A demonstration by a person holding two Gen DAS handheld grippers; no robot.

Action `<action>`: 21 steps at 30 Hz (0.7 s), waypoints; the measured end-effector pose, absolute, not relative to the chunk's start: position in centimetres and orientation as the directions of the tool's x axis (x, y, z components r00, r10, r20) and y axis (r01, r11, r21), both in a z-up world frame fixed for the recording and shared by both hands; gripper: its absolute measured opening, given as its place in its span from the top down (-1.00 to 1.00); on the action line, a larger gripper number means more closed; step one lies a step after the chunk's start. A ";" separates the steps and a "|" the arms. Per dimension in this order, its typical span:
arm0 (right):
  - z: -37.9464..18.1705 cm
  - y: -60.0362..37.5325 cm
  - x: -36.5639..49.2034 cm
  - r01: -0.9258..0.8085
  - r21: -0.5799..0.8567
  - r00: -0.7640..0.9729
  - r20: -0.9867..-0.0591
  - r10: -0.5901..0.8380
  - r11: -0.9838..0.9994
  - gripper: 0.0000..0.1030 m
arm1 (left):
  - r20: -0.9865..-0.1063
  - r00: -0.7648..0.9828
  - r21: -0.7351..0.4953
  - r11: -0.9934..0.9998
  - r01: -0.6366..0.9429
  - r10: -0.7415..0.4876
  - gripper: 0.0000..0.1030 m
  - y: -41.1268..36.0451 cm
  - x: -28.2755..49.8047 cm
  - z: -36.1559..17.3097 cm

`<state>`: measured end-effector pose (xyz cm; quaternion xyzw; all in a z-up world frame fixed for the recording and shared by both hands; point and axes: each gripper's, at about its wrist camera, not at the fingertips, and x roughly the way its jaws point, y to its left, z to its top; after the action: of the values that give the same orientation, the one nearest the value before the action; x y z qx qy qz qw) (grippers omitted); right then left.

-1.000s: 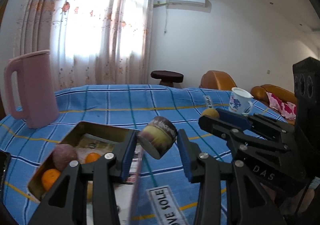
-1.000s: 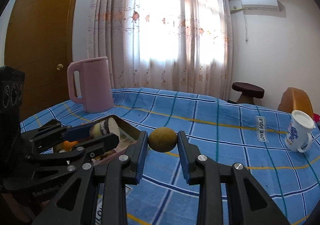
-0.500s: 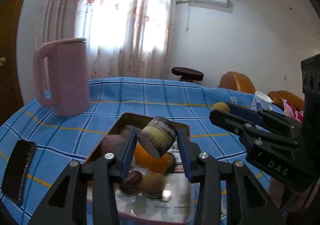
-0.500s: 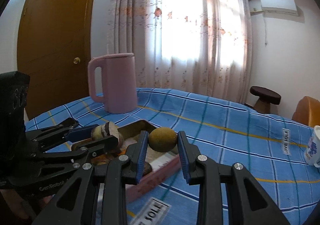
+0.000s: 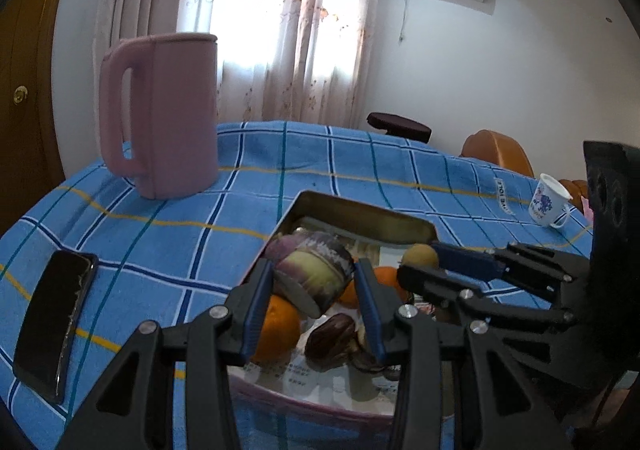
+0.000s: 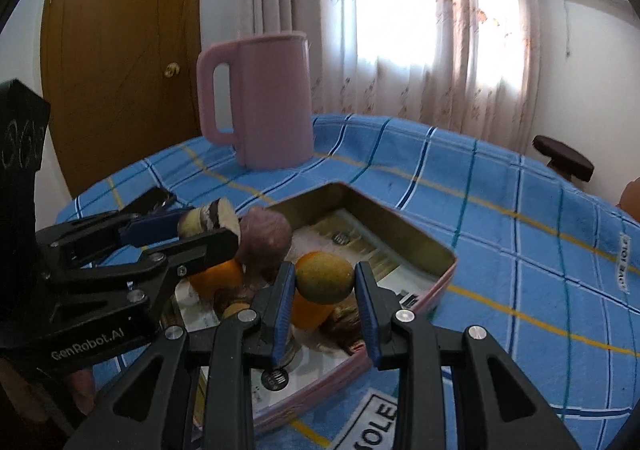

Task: Organize fruits
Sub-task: 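Carry both items over the tin and open both tools to release them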

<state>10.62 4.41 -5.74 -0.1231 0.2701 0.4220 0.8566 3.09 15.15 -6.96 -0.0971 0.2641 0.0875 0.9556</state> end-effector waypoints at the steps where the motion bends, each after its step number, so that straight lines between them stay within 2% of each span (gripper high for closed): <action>1: -5.8 4.6 10.5 -0.792 0.013 0.497 -0.567 0.657 0.610 0.38 | -0.526 0.843 -0.140 0.966 -0.219 0.115 0.15 15.2 3.2 -7.1; 14: -6.3 4.8 10.0 -0.823 0.003 0.456 -0.594 0.663 0.569 0.32 | -0.548 0.826 -0.142 0.959 -0.244 0.129 0.11 15.6 2.9 -7.7; 16: -6.2 4.7 9.7 -0.823 -0.012 0.467 -0.583 0.665 0.568 0.12 | -0.532 0.837 -0.155 0.957 -0.247 0.130 -0.18 15.8 2.3 -7.3; 17: -6.2 4.6 9.5 -0.827 -0.010 0.465 -0.576 0.673 0.562 0.02 | -0.522 0.842 -0.156 0.955 -0.253 0.138 -0.42 15.8 2.0 -7.1; 18: -6.1 4.5 9.3 -0.831 -0.001 0.456 -0.574 0.680 0.556 0.00 | -0.505 0.850 -0.151 0.954 -0.259 0.151 -0.49 15.7 1.6 -6.8; 21: -5.9 4.5 8.9 -0.827 -0.016 0.469 -0.571 0.674 0.562 0.00 | -0.483 0.863 -0.145 0.958 -0.249 0.151 -0.50 15.4 0.9 -6.1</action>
<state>8.89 4.47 -5.93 -0.1467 0.2608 0.4446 0.8442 0.91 15.45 -6.09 -0.1018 0.2405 0.1042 0.9597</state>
